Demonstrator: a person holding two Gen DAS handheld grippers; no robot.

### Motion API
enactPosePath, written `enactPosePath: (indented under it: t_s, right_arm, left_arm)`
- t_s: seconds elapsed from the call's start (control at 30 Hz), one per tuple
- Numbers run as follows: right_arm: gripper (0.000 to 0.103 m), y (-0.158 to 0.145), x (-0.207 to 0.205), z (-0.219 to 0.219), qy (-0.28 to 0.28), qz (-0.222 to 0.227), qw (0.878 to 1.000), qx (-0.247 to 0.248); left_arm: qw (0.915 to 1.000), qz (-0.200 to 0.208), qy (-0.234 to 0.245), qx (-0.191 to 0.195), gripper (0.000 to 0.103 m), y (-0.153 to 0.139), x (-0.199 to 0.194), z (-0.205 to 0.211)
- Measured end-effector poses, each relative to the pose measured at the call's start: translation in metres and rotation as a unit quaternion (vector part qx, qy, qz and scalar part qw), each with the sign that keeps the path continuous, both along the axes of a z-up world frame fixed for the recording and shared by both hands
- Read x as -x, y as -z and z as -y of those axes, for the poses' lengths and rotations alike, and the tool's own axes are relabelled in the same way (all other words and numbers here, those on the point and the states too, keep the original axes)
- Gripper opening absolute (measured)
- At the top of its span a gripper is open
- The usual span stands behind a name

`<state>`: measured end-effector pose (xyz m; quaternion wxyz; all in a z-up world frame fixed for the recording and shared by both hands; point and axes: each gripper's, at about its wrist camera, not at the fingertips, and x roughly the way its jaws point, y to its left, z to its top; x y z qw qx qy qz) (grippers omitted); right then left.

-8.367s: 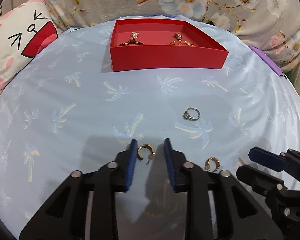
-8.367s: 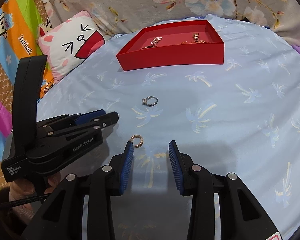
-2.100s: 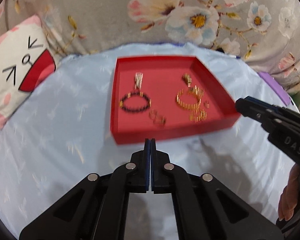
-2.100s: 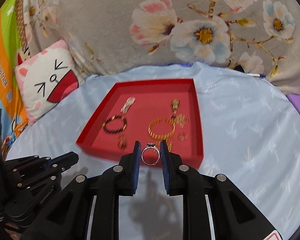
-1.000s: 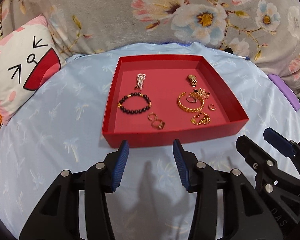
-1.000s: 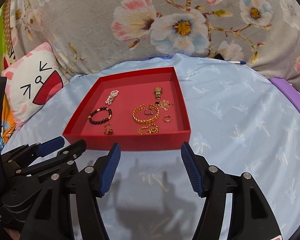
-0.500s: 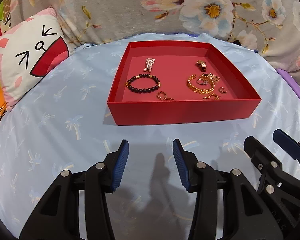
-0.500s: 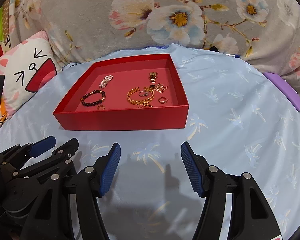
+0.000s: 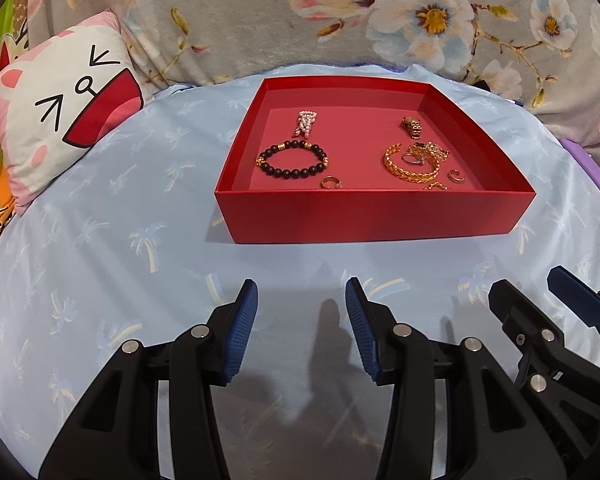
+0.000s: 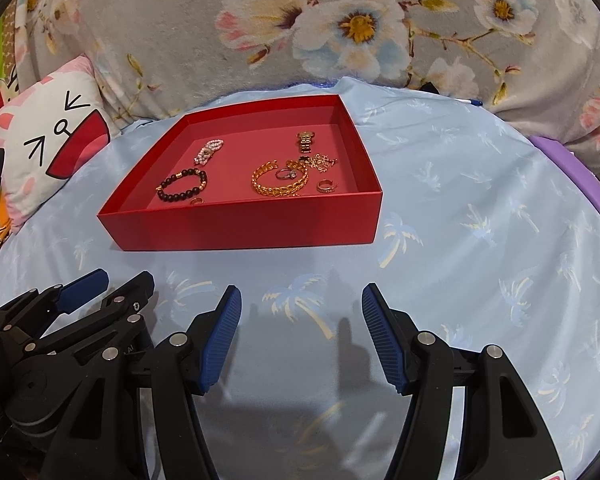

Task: Organize jewelry

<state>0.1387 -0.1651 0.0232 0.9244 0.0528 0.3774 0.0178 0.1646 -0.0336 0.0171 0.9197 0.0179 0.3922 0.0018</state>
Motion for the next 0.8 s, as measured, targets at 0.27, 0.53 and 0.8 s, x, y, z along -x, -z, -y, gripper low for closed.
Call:
enactPosePath:
  t_s: [0.27,0.53,0.8]
  right_arm:
    - [0.064,0.0051,-0.0006,0.0015,0.003,0.003,1.000,0.003]
    - [0.068,0.0080,-0.0024,0.0031,0.010,0.000,1.000,0.003]
    - [0.069,0.0092,-0.0028,0.0040,0.012,-0.001,1.000,0.006]
  left_arm:
    - [1.0000,-0.005,-0.001,0.007,0.044,0.0048,-0.0027,-0.0012]
    - [0.9999,-0.005,-0.013,-0.003,0.048,0.0073,-0.0032,-0.0003]
    - [0.9997,-0.006,-0.020,-0.009,0.050,0.0083,-0.0032,0.0000]
